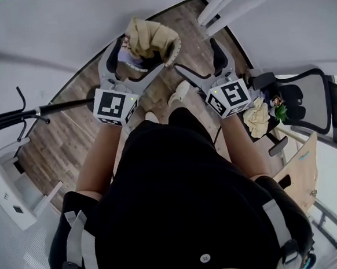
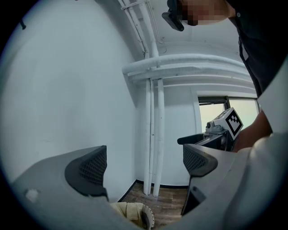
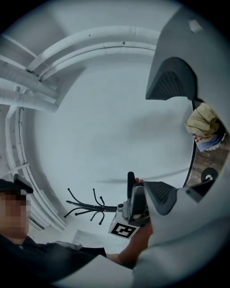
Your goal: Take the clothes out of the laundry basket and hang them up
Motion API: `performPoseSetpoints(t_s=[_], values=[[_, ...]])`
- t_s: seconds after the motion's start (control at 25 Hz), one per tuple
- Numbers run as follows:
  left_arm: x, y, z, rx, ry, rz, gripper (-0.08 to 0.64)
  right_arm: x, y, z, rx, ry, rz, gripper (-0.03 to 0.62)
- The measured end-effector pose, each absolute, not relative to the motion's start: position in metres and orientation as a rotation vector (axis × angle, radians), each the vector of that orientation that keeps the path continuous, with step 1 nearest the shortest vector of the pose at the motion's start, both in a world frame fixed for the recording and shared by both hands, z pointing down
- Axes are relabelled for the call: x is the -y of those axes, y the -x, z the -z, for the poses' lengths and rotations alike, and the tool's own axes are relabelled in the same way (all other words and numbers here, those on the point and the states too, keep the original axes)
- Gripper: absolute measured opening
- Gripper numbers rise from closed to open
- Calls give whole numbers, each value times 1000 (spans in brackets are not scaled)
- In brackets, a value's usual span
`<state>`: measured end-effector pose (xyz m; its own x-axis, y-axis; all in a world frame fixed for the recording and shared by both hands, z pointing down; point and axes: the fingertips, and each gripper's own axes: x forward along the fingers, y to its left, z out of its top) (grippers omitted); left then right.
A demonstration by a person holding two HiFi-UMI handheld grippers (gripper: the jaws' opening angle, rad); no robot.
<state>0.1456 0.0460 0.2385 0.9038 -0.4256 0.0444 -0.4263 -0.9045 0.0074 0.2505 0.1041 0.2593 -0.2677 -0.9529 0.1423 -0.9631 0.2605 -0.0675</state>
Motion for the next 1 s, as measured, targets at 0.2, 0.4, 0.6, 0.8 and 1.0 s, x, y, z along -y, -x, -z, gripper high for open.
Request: performPoseSetpoints(t_s=[0.2, 0.4, 0.6, 0.8, 1.0], values=[[18, -185, -255, 729, -3027, -132, 532, -36, -294, -278, 2456, -1816, -244, 548], [77, -236, -271, 744, -2995, -193, 532, 29, -341, -295, 2470, -1728, -265, 546], [134, -287, -289, 803, -2937, -234, 531, 82, -398, -316, 2478, -1673, -304, 533], [177, -319, -320, 856, -2893, -314, 528, 123, -435, -352, 2500, -1611, -373, 523], [220, -330, -377, 877, -2833, -416, 527, 162, -447, -405, 2493, -1569, -471, 511]])
